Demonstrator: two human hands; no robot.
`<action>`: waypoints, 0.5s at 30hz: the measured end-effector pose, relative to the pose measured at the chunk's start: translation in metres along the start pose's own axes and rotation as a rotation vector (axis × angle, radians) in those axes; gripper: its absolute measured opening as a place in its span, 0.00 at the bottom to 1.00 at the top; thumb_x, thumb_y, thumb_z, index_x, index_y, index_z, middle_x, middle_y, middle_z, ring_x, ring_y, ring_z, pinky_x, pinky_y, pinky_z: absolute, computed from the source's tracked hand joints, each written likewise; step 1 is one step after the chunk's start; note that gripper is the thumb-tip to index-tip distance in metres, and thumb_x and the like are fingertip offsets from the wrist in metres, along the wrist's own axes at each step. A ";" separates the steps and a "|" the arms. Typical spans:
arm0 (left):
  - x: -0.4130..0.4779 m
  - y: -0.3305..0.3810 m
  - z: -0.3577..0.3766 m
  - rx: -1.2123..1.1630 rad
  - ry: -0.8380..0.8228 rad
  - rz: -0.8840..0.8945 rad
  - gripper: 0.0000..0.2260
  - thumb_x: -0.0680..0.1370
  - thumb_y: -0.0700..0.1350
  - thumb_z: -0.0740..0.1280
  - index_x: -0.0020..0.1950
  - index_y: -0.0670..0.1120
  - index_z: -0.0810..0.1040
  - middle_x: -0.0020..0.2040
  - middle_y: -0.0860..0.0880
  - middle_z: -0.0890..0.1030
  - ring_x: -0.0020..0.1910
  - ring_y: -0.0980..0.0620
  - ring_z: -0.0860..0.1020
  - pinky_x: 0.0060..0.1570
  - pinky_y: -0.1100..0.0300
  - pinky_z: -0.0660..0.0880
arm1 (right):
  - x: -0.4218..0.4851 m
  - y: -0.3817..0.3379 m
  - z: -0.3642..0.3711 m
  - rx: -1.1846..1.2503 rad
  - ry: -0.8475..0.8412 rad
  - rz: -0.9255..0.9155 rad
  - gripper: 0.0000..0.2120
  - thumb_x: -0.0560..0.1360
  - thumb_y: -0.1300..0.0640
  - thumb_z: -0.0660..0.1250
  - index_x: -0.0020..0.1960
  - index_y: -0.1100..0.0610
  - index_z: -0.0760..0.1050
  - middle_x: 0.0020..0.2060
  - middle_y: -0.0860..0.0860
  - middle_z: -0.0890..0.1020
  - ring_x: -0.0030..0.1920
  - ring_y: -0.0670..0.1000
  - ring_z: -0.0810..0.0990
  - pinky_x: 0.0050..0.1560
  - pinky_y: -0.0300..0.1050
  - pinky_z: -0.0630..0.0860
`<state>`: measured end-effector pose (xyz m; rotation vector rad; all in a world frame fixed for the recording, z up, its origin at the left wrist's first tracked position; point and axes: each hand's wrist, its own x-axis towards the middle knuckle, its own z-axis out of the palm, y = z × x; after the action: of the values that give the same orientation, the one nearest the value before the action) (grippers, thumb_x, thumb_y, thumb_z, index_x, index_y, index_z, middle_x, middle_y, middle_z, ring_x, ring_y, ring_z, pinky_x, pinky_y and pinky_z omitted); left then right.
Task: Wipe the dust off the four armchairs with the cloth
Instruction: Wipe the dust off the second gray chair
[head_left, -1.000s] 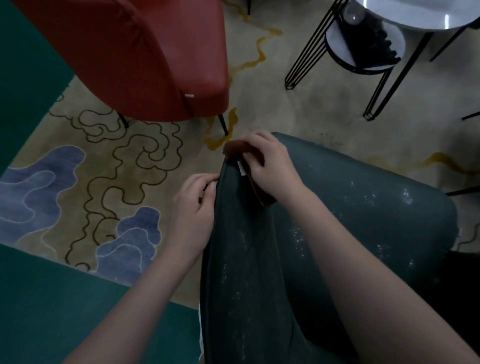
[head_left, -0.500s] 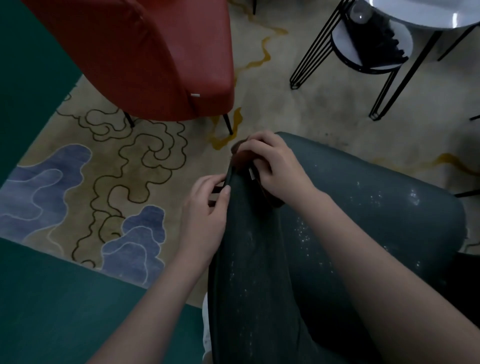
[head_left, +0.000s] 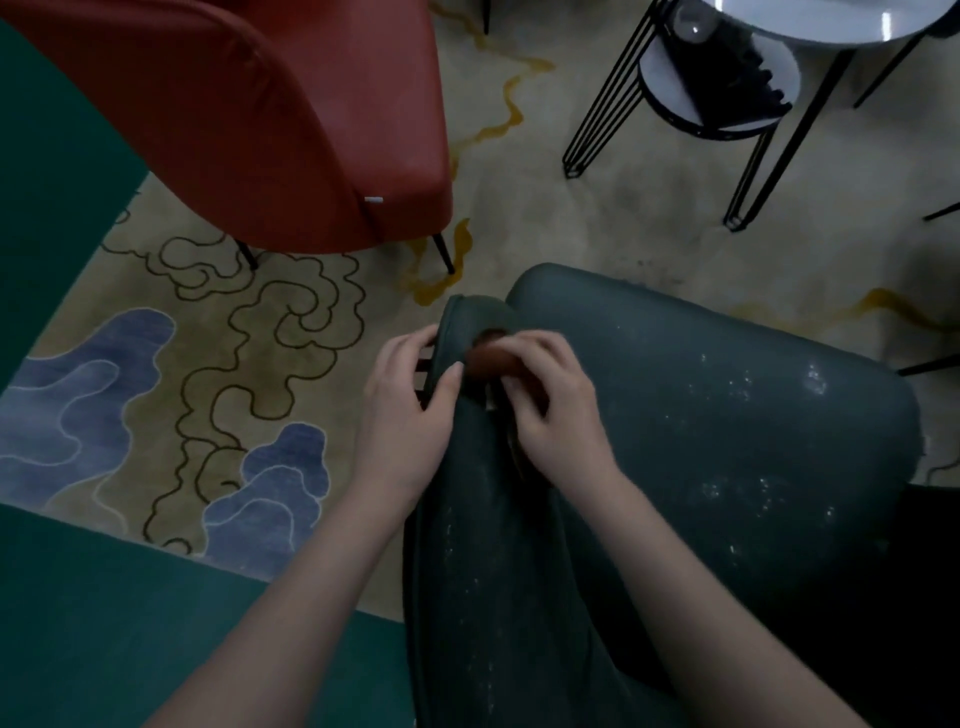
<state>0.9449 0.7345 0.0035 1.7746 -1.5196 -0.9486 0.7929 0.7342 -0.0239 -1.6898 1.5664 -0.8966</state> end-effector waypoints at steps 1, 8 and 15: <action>0.006 0.004 0.001 0.019 -0.012 0.009 0.20 0.80 0.46 0.65 0.72 0.50 0.70 0.62 0.56 0.70 0.63 0.55 0.71 0.65 0.51 0.71 | -0.009 0.004 -0.001 0.006 -0.001 -0.017 0.14 0.77 0.63 0.63 0.62 0.56 0.78 0.60 0.51 0.75 0.61 0.49 0.72 0.65 0.35 0.66; 0.022 0.014 0.019 0.256 -0.064 0.051 0.30 0.78 0.52 0.69 0.77 0.48 0.63 0.69 0.50 0.65 0.62 0.61 0.63 0.61 0.70 0.58 | -0.026 0.080 0.007 0.167 0.144 0.280 0.19 0.75 0.70 0.64 0.60 0.54 0.79 0.56 0.48 0.78 0.58 0.46 0.75 0.61 0.27 0.66; 0.023 0.008 0.026 0.366 0.031 0.112 0.33 0.75 0.50 0.71 0.77 0.45 0.64 0.71 0.49 0.68 0.68 0.55 0.65 0.64 0.67 0.59 | -0.041 0.159 0.047 0.439 0.192 0.664 0.13 0.78 0.66 0.65 0.59 0.55 0.78 0.55 0.52 0.81 0.57 0.50 0.78 0.64 0.50 0.73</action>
<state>0.9210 0.7109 -0.0072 1.9133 -1.8423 -0.6130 0.7434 0.7654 -0.1844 -0.7206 1.7338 -0.9607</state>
